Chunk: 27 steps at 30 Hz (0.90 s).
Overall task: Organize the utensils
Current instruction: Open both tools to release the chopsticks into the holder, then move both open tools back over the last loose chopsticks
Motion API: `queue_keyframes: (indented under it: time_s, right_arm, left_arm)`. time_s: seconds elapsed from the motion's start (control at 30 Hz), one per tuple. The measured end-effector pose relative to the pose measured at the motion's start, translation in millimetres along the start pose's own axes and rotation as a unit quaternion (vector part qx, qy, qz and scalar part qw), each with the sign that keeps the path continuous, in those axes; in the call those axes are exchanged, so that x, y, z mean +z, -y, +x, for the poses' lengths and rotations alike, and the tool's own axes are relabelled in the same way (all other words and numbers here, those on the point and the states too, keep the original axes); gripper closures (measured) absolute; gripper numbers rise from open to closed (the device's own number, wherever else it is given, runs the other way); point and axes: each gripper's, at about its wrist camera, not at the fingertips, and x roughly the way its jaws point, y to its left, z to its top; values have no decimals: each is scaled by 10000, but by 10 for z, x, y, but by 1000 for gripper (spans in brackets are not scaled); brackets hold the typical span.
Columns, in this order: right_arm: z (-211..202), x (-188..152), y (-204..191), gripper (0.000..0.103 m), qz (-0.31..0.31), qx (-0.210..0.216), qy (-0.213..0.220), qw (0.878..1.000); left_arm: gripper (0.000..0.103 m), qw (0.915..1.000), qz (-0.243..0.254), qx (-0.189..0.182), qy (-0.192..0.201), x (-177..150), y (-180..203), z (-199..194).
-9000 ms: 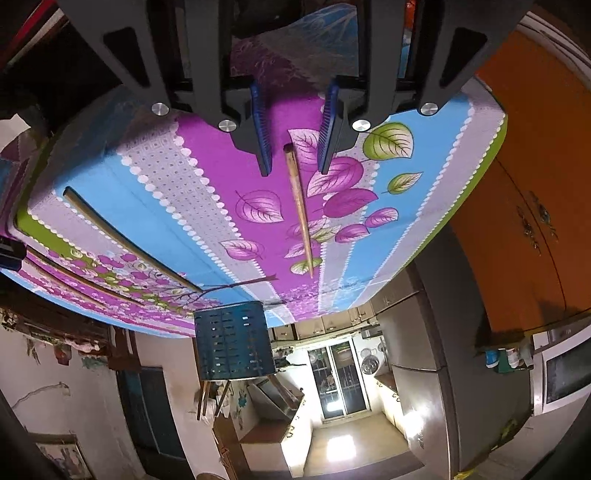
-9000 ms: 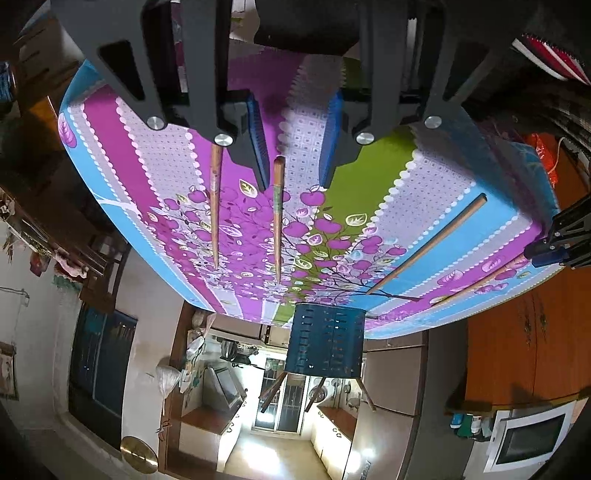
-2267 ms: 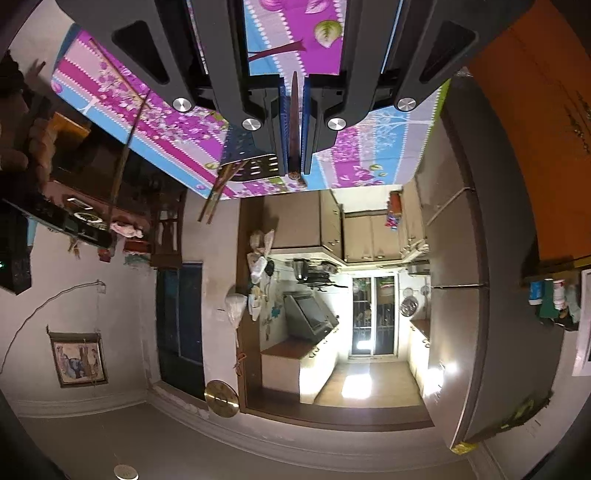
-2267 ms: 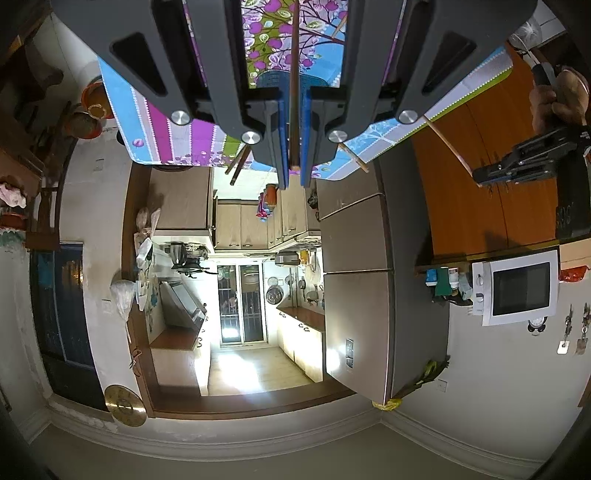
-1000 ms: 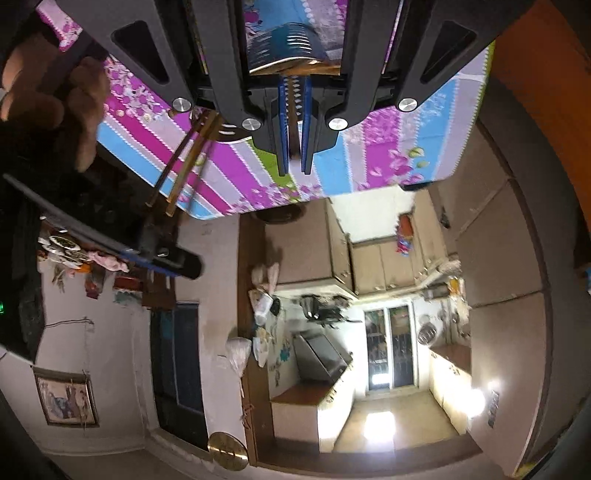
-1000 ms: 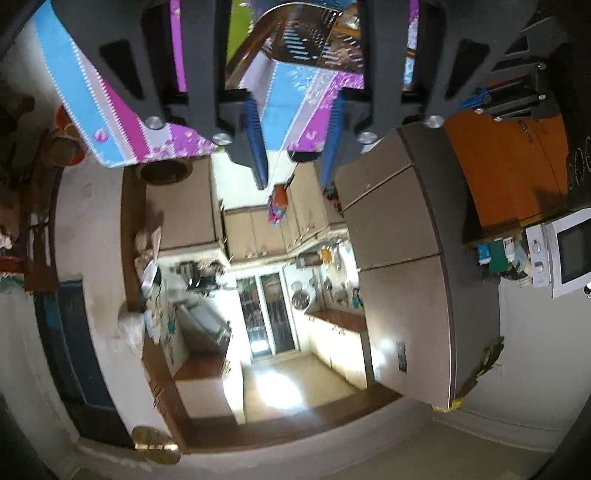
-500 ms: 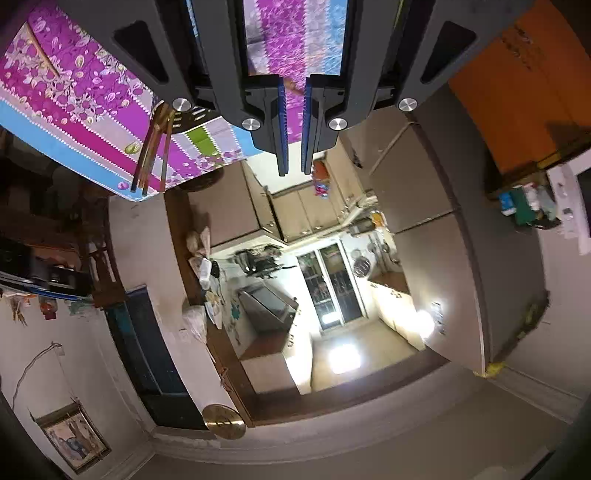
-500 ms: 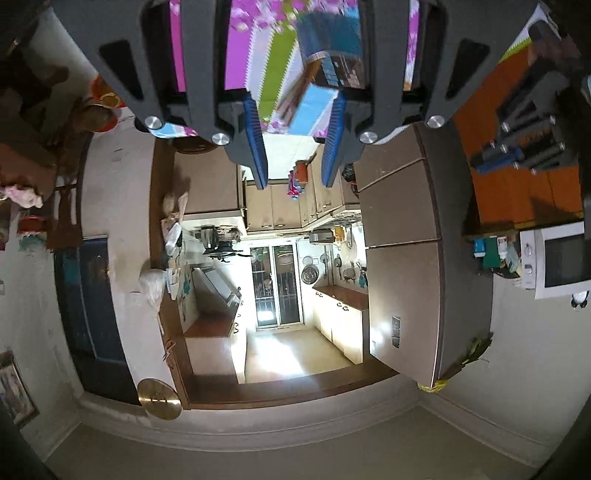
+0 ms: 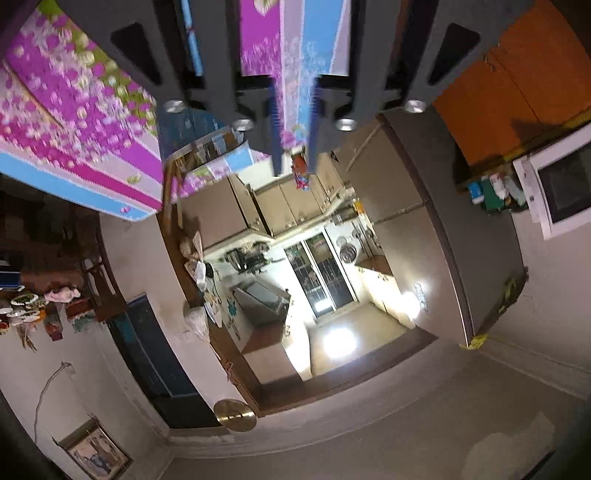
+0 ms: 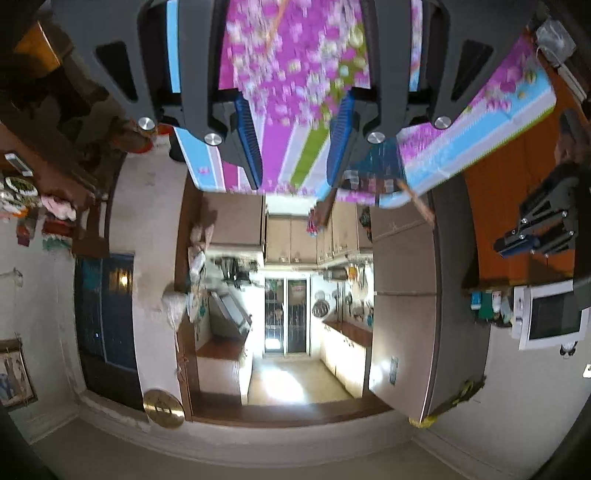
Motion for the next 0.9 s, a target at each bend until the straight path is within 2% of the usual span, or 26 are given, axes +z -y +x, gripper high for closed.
queue_keyframes:
  time_s: [0.03, 0.13, 0.2, 0.33, 0.47, 0.57, 0.63, 0.7, 0.9]
  right_arm:
    - [-66, -82, 15, 68, -9, -18, -67, 10000]
    - [-312, -452, 12, 67, -209, -184, -359, 9990]
    - [-433, -712, -31, 66, -399, -344, -553, 9971]
    - [-633, -1205, -162, 66, -567, -573, -856, 9931]
    - [-730, -1633, -265, 66, -194, -665, -1104, 9915]
    - [-732, -1862, -321, 66, 194, -722, -1220, 9897]
    - [-711, -1988, -385, 66, 298, -742, -1310, 9881]
    - [-692, -2055, -428, 66, 315, -770, -1349, 9874]
    - [-697, -2184, -483, 66, 409, -875, -1254, 9874]
  left_arm:
    - [76, 9999, -26, -102, -70, -76, 8, -64]
    - [76, 9979, -58, -559, -320, -442, 48, -350]
    - [75, 9932, -146, -1020, -536, -752, 113, -570]
    - [75, 9791, -141, -1787, -965, -1337, 451, -994]
    - [75, 9660, 37, -2169, -1404, -1739, 855, -1238]
    - [75, 9613, -34, -2234, -1613, -1851, 982, -1236]
    - [75, 9578, -207, -2154, -1893, -1951, 1002, -1141]
    - [75, 9562, -268, -2144, -1973, -2013, 1027, -1118]
    - [75, 9626, -244, -1982, -1830, -2025, 1151, -1116]
